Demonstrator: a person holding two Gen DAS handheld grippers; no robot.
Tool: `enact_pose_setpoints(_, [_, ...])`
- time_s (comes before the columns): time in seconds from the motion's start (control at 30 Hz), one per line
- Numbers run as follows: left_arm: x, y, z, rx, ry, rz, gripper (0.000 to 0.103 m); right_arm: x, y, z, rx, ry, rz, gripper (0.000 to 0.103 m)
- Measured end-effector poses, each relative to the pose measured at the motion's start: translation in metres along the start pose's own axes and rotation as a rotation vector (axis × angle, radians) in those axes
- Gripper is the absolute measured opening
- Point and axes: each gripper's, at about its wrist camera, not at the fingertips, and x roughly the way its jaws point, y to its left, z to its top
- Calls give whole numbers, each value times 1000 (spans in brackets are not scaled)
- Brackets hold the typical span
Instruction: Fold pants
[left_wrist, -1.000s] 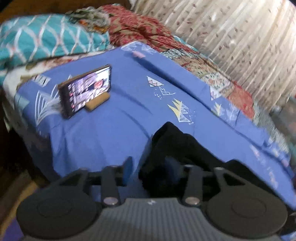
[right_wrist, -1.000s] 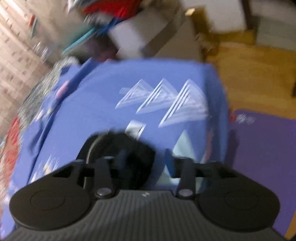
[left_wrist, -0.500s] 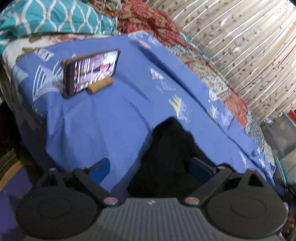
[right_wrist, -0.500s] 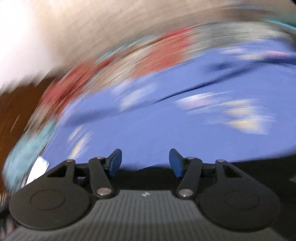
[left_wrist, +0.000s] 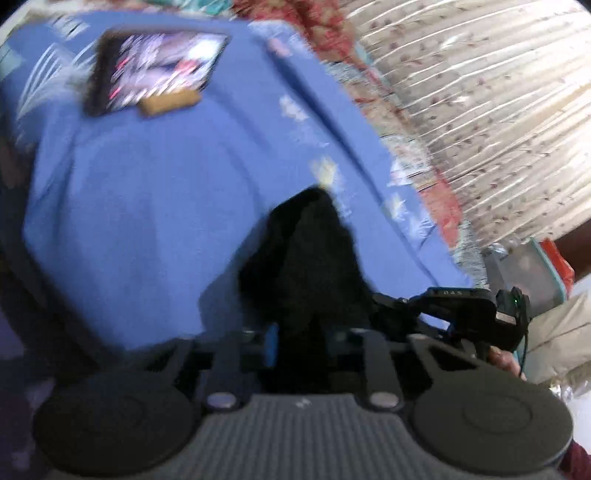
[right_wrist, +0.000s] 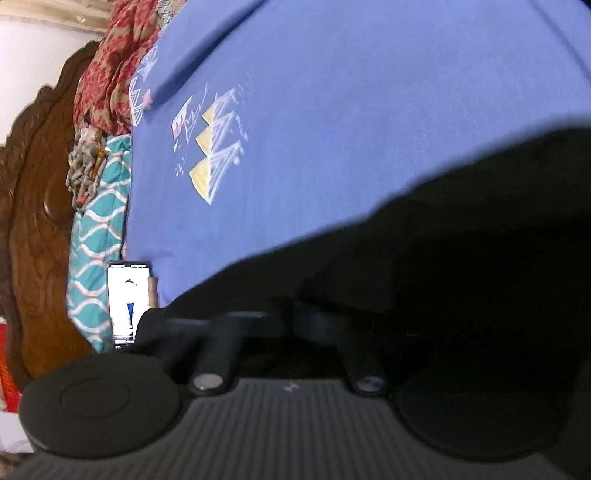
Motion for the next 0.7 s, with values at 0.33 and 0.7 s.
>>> enact_pose_setpoints(0.33, [37, -20, 18, 128, -82, 132, 21, -7, 37, 35, -173, -276, -37, 9])
enact_pose_setpoints(0.7, [-11, 15, 17, -47, -88, 91, 69, -56, 58, -24, -427, -148, 204, 56])
